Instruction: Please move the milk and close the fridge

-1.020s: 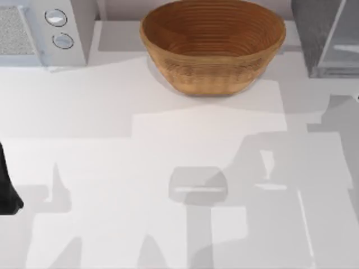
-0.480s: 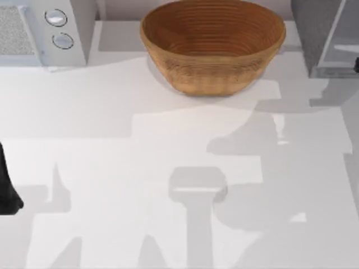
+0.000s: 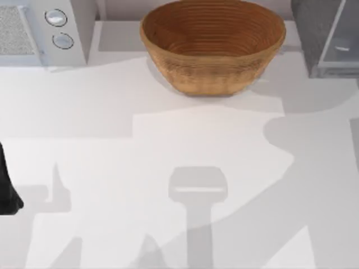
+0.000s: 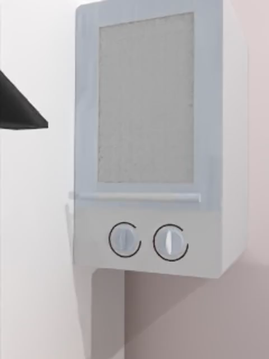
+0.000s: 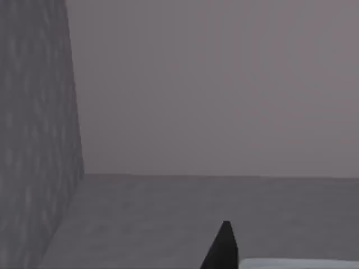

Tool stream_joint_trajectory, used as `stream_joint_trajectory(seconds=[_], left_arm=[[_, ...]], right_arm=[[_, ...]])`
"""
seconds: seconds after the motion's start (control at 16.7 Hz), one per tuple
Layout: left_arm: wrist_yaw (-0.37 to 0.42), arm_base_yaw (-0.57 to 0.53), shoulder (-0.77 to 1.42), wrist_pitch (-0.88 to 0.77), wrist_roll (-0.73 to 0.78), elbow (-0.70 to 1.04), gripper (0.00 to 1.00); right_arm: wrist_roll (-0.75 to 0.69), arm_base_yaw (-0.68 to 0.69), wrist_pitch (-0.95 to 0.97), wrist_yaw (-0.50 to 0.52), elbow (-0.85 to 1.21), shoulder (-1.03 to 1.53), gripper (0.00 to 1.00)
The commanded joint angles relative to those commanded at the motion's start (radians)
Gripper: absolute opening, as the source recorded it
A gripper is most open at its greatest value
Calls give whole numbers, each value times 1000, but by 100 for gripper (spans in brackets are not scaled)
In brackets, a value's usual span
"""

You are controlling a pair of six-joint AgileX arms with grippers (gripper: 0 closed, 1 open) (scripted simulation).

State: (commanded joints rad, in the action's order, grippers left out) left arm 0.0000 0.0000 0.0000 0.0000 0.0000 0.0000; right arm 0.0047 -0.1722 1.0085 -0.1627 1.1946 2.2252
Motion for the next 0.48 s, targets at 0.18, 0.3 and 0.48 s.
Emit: stream_joint_trajectory(seconds=[0.18,0.3,0.48], left_arm=[[0,0,0,0,0,0,100],[0,0,0,0,0,0,100],[0,0,0,0,0,0,100]], right_arm=[[-2,-32,-29,-32,59,61,0],[-2,-32,-30,-32,60,62,0],[-1,-28,-28,-31,57,59,0]])
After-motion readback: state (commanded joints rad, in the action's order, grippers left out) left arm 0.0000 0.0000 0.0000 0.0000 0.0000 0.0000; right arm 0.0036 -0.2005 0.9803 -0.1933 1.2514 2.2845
